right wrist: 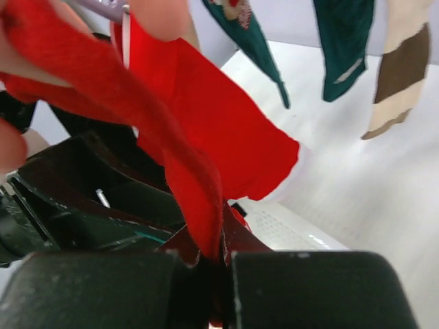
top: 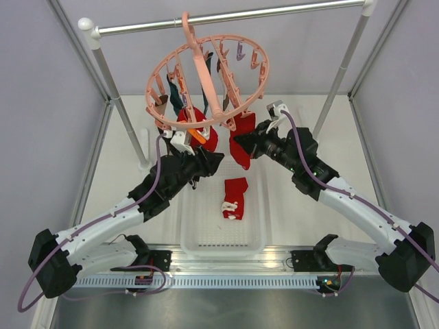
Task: Remove the socks clipped to the hanger
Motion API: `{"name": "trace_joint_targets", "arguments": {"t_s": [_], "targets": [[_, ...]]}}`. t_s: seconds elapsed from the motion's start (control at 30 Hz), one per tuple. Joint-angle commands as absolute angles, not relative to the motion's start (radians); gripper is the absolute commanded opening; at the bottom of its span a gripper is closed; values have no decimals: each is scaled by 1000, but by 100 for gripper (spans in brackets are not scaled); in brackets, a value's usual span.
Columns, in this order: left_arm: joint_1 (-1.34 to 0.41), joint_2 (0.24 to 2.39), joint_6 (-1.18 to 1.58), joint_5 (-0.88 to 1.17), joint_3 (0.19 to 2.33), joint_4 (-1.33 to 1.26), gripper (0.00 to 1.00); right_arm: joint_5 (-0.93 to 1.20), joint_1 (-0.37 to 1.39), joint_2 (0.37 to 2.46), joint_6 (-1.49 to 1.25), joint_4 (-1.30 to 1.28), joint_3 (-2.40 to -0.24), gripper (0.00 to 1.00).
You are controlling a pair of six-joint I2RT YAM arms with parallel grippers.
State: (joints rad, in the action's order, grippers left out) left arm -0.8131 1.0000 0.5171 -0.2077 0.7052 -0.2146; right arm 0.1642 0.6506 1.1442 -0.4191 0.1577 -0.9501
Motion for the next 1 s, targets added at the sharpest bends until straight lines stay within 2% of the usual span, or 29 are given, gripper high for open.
{"name": "trace_joint_targets", "arguments": {"t_s": [0.0, 0.33, 0.5, 0.67, 0.7, 0.87, 0.97], "targets": [[-836, 1022, 468, -75, 696, -331, 54, 170, 684, 1124, -475, 184, -974, 1], [-861, 1089, 479, 115, 647, -529, 57, 164, 733, 1127, -526, 189, -982, 1], [-874, 1124, 495, 130, 646, -581, 57, 164, 749, 1134, -555, 196, -988, 1], [-903, 1132, 494, 58, 649, -584, 59, 92, 775, 1128, -581, 176, -989, 1], [-916, 1128, 491, 42, 647, -581, 88, 56, 776, 1126, -581, 167, -989, 1], [-960, 1132, 482, -116, 664, -531, 88, 6, 788, 1127, -595, 163, -985, 1], [-966, 1138, 505, -190, 673, -499, 83, 6, 796, 1132, -603, 166, -985, 1]]}}
